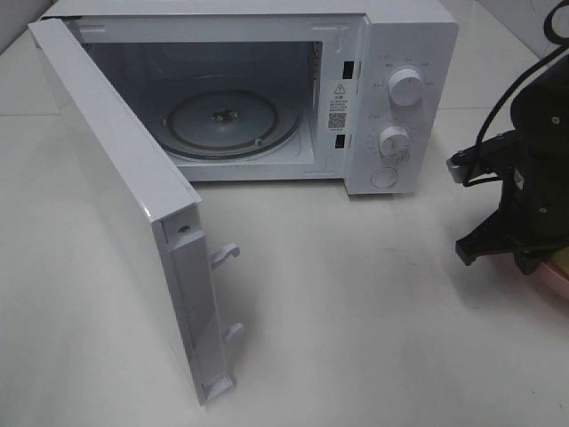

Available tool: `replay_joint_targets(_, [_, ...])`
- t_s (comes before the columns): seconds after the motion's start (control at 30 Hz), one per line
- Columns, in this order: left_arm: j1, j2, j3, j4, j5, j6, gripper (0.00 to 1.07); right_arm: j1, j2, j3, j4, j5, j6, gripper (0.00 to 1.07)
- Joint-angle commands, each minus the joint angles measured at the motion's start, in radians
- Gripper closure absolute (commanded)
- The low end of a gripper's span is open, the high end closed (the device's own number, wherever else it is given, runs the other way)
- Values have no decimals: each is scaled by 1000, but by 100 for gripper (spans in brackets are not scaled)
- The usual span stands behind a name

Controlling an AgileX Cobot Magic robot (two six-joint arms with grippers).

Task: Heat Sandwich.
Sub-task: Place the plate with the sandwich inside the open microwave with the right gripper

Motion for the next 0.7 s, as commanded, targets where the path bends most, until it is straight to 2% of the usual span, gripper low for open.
replay_joint_targets(0.03, [0, -26, 2, -6, -4, 4, 7, 23, -43, -2, -27, 71, 12, 107])
replay_joint_targets(0.3, [0, -26, 2, -6, -4, 4, 7, 65, -88, 17, -24, 99, 11, 106])
replay_joint_targets(0.7, [0, -26, 2, -6, -4, 4, 7, 170, -221, 98, -18, 146, 22, 106])
